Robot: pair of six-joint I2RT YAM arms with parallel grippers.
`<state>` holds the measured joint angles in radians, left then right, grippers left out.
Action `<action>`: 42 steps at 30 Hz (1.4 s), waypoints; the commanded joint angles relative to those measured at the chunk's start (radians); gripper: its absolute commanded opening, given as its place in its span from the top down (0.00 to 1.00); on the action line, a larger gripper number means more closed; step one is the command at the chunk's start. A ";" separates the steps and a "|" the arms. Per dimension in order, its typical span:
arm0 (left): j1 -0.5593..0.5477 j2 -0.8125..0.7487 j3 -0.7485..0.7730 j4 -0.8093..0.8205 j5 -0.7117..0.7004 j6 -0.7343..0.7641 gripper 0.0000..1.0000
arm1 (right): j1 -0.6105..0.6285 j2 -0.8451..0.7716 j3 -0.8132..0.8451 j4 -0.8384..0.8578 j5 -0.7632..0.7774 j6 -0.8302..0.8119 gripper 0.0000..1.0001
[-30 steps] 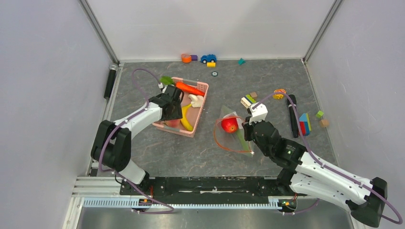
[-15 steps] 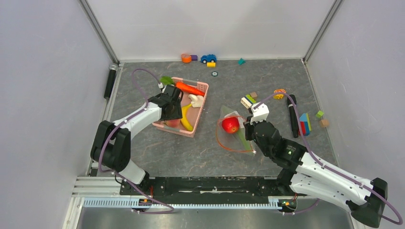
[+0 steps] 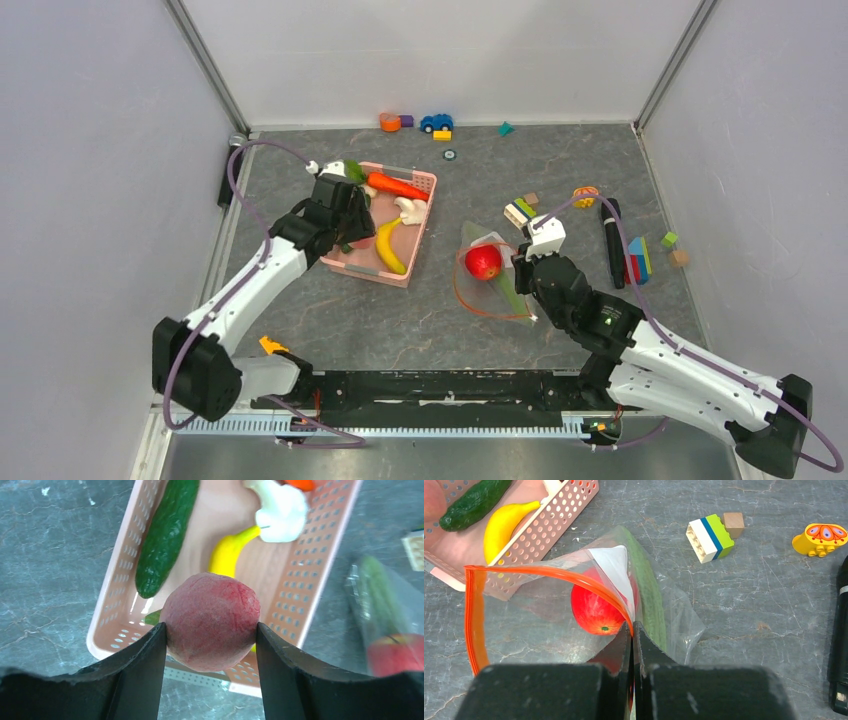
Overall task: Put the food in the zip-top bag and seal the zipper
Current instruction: Pick up the fake fruit from the bin, then place the fake fruit in the zipper food storage bag.
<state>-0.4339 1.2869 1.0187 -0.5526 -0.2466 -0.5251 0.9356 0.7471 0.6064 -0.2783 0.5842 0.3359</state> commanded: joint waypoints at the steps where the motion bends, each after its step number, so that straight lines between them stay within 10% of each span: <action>1: -0.007 -0.127 -0.042 0.048 0.164 -0.033 0.81 | 0.001 0.001 0.001 0.036 0.015 0.014 1.00; 10: -0.122 -0.321 -0.159 0.334 0.629 -0.031 0.82 | 0.001 0.053 0.087 -0.010 -0.046 0.066 1.00; 27: -0.452 -0.135 -0.060 0.490 0.417 -0.018 0.83 | 0.000 0.109 0.227 -0.029 -0.188 0.231 1.00; 32: -0.468 -0.073 -0.031 0.416 0.285 -0.015 0.64 | 0.000 0.096 0.207 0.015 -0.265 0.231 1.00; 37: -0.477 -0.068 -0.024 0.376 0.300 0.002 0.01 | 0.000 0.095 0.201 0.012 -0.256 0.230 1.00; 42: -0.477 -0.149 -0.053 0.341 0.272 0.020 0.00 | 0.001 0.089 0.194 -0.018 -0.182 0.207 1.00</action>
<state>-0.9066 1.2167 0.9531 -0.1886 0.0761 -0.5335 0.9356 0.8642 0.7834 -0.3363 0.3443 0.5529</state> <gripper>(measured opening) 0.993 0.010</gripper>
